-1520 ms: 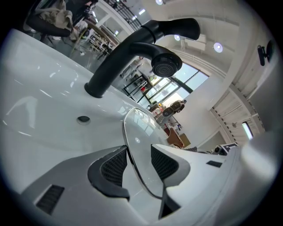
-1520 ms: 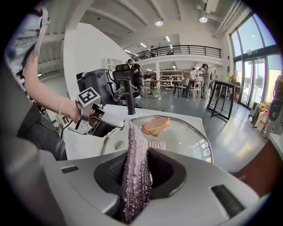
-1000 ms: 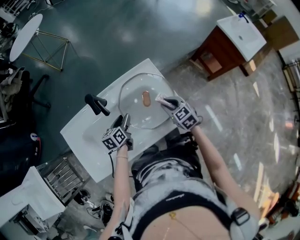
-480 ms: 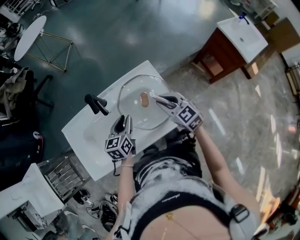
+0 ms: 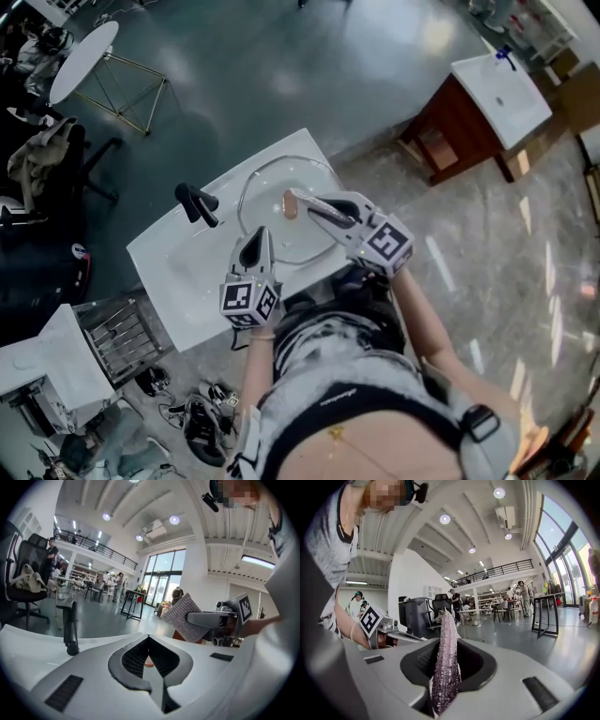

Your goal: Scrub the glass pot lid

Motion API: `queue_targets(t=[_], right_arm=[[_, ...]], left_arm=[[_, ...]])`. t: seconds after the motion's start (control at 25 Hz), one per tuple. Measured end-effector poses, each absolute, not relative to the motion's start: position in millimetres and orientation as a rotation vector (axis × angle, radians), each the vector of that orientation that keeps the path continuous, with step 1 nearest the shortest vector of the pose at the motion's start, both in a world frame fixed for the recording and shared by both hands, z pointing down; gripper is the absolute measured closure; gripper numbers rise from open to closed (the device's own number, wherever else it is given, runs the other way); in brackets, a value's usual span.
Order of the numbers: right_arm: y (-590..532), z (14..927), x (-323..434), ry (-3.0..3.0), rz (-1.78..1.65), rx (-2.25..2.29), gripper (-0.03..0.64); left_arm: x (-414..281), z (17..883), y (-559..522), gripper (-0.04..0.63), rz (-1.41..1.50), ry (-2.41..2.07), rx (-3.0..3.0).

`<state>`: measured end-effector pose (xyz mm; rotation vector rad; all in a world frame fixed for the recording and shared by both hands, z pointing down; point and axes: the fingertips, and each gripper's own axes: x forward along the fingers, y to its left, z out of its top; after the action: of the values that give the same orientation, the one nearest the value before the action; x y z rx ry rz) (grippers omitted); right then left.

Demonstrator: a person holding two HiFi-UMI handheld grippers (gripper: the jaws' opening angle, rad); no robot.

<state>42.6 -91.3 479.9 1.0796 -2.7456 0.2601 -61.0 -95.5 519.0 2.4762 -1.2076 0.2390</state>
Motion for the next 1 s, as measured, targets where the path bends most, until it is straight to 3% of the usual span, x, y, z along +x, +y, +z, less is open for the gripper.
queue_targets(t=[0.6, 1.0], right_arm=[[-82.1, 387.7, 64.0, -3.259, 0.228, 0.81, 0.528], [-55.5, 358.7, 32.4, -3.271, 0.064, 0.871, 0.531]], left_arm=[[-19.8, 413.3, -75.6, 0.592, -0.1, -1.541, 2.563], [-59.9, 372.2, -48.3, 0.594, -0.221, -1.612, 2.552]])
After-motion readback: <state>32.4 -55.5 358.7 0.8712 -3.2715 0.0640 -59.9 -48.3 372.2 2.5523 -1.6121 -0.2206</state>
